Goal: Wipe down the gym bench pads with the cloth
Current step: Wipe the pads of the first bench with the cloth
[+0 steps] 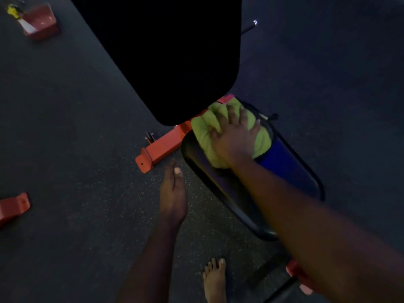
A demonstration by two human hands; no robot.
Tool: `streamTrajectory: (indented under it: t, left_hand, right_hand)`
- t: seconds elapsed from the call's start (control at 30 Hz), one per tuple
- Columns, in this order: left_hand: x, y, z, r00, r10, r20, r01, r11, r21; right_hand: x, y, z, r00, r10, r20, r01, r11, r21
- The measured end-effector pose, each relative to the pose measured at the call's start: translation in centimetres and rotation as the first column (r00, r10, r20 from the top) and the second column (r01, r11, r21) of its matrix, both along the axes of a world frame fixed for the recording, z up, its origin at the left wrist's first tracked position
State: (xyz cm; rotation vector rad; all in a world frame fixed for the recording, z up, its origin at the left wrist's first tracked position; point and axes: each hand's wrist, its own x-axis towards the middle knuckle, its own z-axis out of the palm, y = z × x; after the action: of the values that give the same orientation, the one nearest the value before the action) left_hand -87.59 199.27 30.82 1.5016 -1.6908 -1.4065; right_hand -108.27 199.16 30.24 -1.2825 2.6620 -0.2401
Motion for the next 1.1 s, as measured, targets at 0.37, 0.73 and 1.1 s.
streamTrajectory:
  t: [0.37, 0.73, 1.1]
  left_hand:
    - [-2.4, 4.5, 0.9, 0.994, -0.099, 0.051, 0.098, 0.995, 0.029]
    - [-5.1, 7.4, 1.1, 0.97, -0.044, 0.237, 0.065, 0.995, -0.08]
    - [-10.7, 9.2, 1.2, 0.939, 0.234, 0.253, -0.262, 0.961, 0.084]
  right_hand:
    - [-2.4, 14.7, -0.1, 0.998, -0.059, -0.018, 0.059, 0.998, 0.032]
    - [6.1, 23.0, -0.4, 0.974, -0.22, 0.043, 0.223, 0.971, -0.084]
    - [4.6, 23.4, -2.4, 0.699, -0.533, 0.476, 0.713, 0.568, -0.411]
